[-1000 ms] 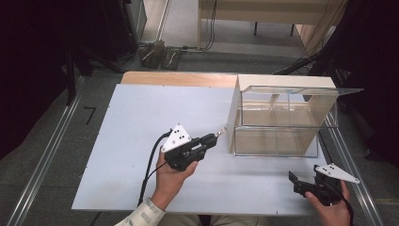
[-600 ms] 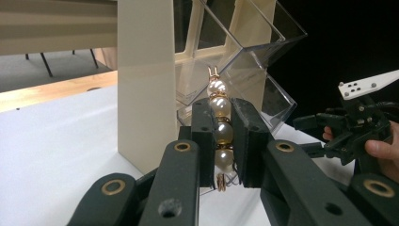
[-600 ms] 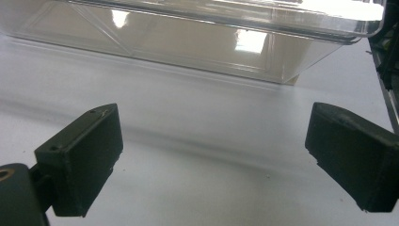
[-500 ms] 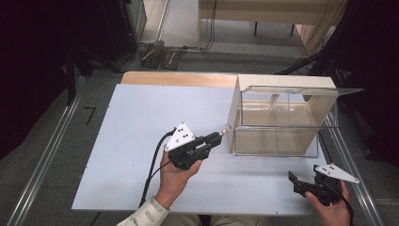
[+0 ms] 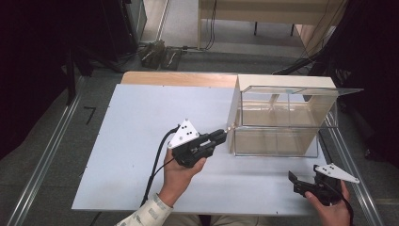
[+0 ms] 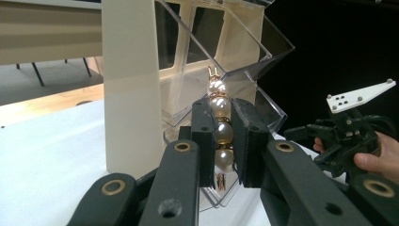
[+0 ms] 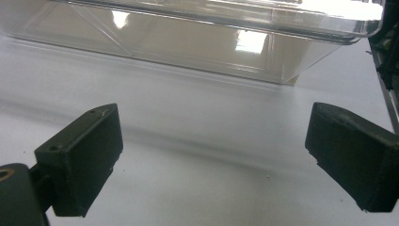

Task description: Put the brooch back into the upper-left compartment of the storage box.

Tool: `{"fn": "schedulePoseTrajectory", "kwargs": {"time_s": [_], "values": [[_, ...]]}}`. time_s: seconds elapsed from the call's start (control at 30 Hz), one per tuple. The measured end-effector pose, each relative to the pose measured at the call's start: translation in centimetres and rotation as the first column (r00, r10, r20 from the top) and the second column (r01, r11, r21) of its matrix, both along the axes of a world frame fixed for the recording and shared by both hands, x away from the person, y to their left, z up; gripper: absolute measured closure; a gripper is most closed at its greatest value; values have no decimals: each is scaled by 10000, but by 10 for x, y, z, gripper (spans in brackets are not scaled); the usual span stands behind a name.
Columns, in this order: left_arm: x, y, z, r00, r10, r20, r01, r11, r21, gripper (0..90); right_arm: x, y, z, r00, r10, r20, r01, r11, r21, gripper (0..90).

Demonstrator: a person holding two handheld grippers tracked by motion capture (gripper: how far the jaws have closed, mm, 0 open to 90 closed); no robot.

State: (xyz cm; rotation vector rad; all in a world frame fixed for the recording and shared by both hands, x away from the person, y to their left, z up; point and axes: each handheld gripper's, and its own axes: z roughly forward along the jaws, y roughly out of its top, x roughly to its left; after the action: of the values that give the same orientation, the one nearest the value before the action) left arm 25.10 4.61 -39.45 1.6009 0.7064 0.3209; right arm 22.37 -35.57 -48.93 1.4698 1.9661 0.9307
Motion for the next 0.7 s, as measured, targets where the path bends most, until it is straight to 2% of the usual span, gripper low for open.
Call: {"fn": "schedulePoseTrajectory", "kwargs": {"time_s": [0.7], "values": [[5,-17,12,9995,-324,51,325,9993,-185,802,0,-1,0,10000,30,12,-30,10000,16,31]]}}
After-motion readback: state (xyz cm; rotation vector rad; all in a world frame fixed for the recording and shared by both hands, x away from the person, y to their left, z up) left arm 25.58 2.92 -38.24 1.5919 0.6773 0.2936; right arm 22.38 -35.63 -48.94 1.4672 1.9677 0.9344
